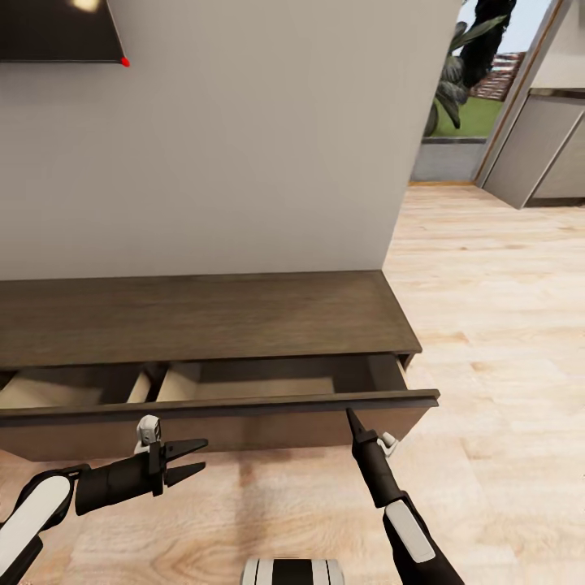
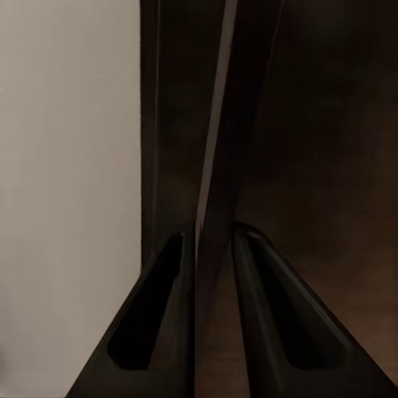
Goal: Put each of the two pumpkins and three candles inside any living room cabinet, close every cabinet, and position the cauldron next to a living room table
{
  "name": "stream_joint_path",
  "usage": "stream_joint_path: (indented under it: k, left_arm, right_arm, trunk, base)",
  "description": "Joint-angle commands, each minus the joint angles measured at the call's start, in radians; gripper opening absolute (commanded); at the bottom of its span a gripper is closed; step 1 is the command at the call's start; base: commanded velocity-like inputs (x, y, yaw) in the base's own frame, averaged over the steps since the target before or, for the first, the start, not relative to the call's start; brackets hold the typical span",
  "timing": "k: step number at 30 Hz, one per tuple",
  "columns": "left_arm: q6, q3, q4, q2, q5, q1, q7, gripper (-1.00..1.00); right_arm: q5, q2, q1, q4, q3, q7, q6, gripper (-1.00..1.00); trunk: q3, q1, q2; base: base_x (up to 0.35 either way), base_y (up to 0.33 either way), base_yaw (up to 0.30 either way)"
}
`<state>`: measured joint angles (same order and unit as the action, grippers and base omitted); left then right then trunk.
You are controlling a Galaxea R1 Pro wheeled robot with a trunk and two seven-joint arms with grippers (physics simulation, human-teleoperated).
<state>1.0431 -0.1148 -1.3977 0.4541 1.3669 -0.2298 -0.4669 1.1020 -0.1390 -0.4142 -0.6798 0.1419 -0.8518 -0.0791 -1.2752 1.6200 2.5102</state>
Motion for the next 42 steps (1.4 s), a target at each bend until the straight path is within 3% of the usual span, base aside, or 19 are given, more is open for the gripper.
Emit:
stream_joint_path:
  k: [1, 42]
  left_arm:
    - [0.0, 0.0, 0.0, 0.0, 0.0, 0.0, 0.0, 1.0]
    - [0.0, 0.0, 0.0, 0.0, 0.0, 0.0, 0.0, 1.0]
  right_arm:
    - [-0.005, -0.001, 0.0, -0.001, -0.008, -0.01, -0.004, -1.0]
    - [-0.007, -0.005, 0.0, -0.001, -0.01, -0.009, -0.004, -1.0]
  trunk:
    - [0.0, 0.0, 0.0]
    - [0.0, 0.0, 0.0]
  base:
    - [-0.109, 0.0, 0.0]
    - [-0.078, 0.0, 0.0]
